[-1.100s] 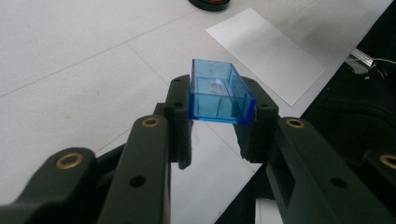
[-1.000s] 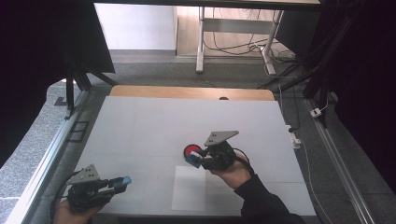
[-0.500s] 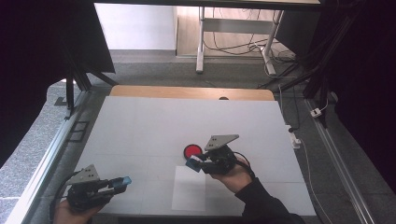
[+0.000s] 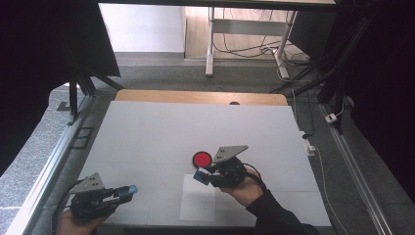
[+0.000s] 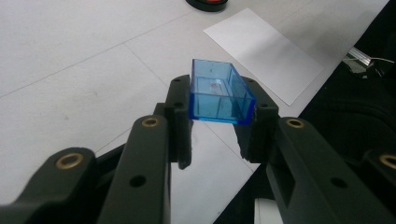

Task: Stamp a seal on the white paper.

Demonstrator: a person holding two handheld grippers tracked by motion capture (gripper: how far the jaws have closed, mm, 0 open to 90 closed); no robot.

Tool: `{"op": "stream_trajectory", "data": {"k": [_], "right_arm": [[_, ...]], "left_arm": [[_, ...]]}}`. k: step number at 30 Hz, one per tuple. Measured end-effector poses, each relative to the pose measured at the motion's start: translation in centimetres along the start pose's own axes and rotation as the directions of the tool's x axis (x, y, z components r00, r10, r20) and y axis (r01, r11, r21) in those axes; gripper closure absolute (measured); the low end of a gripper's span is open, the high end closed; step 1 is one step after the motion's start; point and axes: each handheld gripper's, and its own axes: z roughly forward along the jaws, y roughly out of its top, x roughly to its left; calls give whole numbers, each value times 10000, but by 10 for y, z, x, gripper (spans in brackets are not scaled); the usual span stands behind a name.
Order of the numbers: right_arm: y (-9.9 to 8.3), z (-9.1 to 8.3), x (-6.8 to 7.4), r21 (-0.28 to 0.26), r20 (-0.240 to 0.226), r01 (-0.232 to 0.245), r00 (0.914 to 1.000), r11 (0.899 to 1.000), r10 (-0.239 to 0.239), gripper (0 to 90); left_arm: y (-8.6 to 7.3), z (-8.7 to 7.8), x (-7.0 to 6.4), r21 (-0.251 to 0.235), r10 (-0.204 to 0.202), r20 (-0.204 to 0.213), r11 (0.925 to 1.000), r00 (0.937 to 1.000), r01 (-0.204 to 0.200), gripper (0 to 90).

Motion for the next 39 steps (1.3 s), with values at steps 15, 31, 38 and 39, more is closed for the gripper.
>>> {"op": "stream_trajectory", "data": {"k": [15, 31, 38, 39], "right_arm": [[-10, 20, 5, 746, -86, 396, 9992, 9964, -391, 708], [-22, 42, 7, 1498, -182, 761, 9971, 9858, -742, 708], [-25, 48, 9, 1690, -203, 820, 9966, 9822, -797, 708], [-25, 48, 9, 1700, -193, 834, 9965, 9819, -813, 708]], "left_arm": [[0, 0, 0, 12, 5, 27, 10000, 10000, -6, 681], [0, 0, 0, 17, 6, 41, 10000, 10000, -6, 681], [0, 0, 0, 17, 22, 29, 10000, 10000, -22, 681], [0, 0, 0, 17, 20, 30, 10000, 10000, -20, 681]]}}
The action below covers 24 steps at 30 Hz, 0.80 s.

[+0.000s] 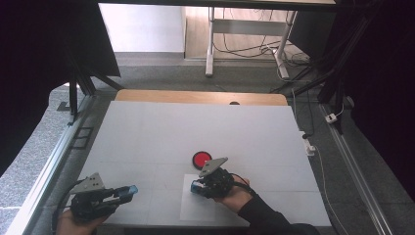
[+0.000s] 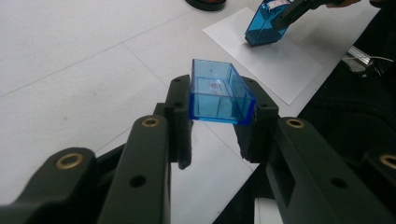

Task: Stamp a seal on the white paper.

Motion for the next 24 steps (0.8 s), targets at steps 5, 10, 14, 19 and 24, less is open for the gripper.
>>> {"op": "stream_trajectory", "data": {"k": [5, 10, 14, 19, 24], "right_arm": [[-1, 4, 0, 119, 3, 46, 10000, 9999, -46, 708], [-2, 4, 0, 107, -13, -21, 10000, 9999, 21, 708], [-2, 4, 1, 160, 60, -9, 10000, 9999, 8, 709], [-1, 5, 6, 185, 321, 157, 9994, 9997, -163, 710], [0, 6, 9, 282, 545, 406, 9976, 9988, -420, 710]], "left_arm": [[0, 0, 0, 0, 5, 1, 10000, 10000, -5, 681], [0, 0, 0, 12, 11, -4, 10000, 10000, -11, 681], [0, 0, 0, 24, 13, -5, 10000, 10000, -13, 680], [0, 1, 0, 41, 10, -3, 10000, 10000, -10, 681], [0, 1, 0, 62, 20, -6, 10000, 10000, -20, 681]]}}
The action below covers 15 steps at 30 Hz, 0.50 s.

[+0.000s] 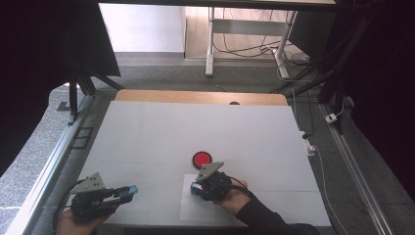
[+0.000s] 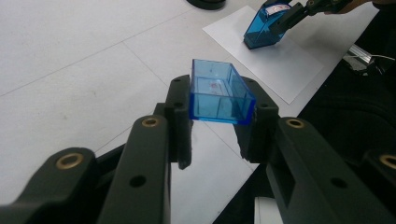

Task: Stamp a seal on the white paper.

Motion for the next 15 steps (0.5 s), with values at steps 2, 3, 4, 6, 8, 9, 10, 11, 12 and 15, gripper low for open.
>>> {"op": "stream_trajectory", "data": {"k": [2, 3, 4, 6, 8, 9, 10, 11, 12, 15], "right_arm": [[0, 0, 0, 8, 15, -18, 10000, 10000, 18, 710], [0, 0, 0, -1, -14, -48, 10000, 10000, 48, 710], [0, 0, -1, 98, -15, -97, 10000, 9999, 97, 710], [0, 0, -2, -3, -134, -220, 9997, 9998, 220, 710], [-1, 0, -4, -67, -219, -320, 9993, 9995, 318, 710], [-2, 0, -5, -69, -240, -327, 9992, 9994, 326, 710], [-2, 0, -5, -118, -303, -400, 9988, 9991, 397, 710], [-3, 0, -7, -124, -342, -412, 9986, 9991, 408, 710], [-3, 0, -8, -157, -420, -482, 9980, 9987, 475, 711], [-5, 0, -11, -203, -562, -647, 9964, 9977, 635, 711]], "left_arm": [[0, 0, 0, 12, -14, 6, 10000, 10000, 14, 681], [0, 0, 0, 14, -14, 2, 10000, 10000, 14, 681], [0, 0, 0, 18, -10, 6, 10000, 10000, 10, 681], [0, 0, 0, 33, 5, -10, 10000, 10000, -5, 681], [0, 0, 0, 26, 1, 11, 10000, 10000, -1, 681], [0, 0, 0, 24, 6, 6, 10000, 10000, -6, 681], [0, 0, 0, 22, 10, 9, 10000, 10000, -10, 681], [0, 0, 0, 20, 13, 9, 10000, 10000, -13, 681], [0, 0, 0, 18, 18, 14, 10000, 10000, -18, 681], [0, 0, 0, 8, 2, 24, 10000, 10000, -2, 681]]}}
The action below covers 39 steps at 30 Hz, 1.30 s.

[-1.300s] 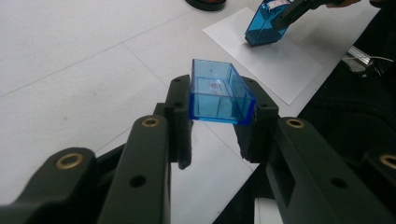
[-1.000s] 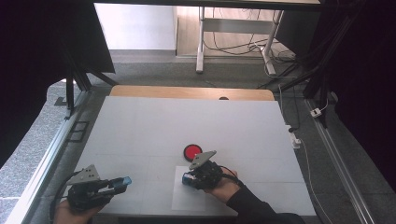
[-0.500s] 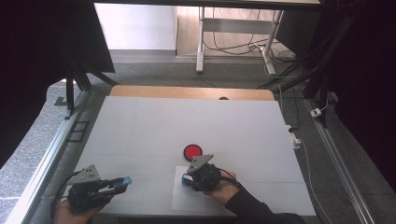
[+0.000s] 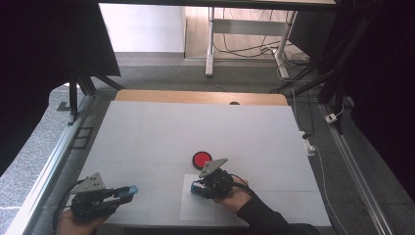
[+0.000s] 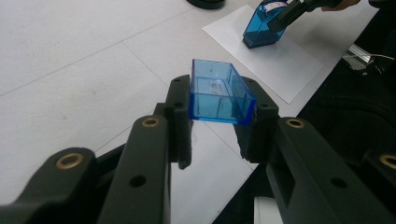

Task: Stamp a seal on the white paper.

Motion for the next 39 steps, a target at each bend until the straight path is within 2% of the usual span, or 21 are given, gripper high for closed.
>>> {"op": "stream_trajectory", "data": {"k": [4, 14, 25, 33, 39], "right_arm": [[0, 0, 0, -18, 3, 21, 10000, 10000, -21, 711], [3, 1, 9, 281, 490, 466, 9976, 9985, -480, 711], [2, 1, 5, 107, 233, 227, 9995, 9997, -229, 709], [4, 0, 6, 229, 313, 303, 9990, 9993, -310, 707], [8, -7, 5, -204, 335, 190, 9993, 9996, -183, 707]], "left_arm": [[0, 0, 0, 15, 11, -1, 10000, 10000, -11, 681], [0, 0, 0, 30, 37, -32, 10000, 10000, -37, 681], [0, 0, 0, 23, 21, -31, 10000, 10000, -21, 681], [0, 0, 0, 20, 3, -39, 10000, 10000, -3, 681], [0, 0, 0, -3, -6, -19, 10000, 10000, 6, 680]]}}
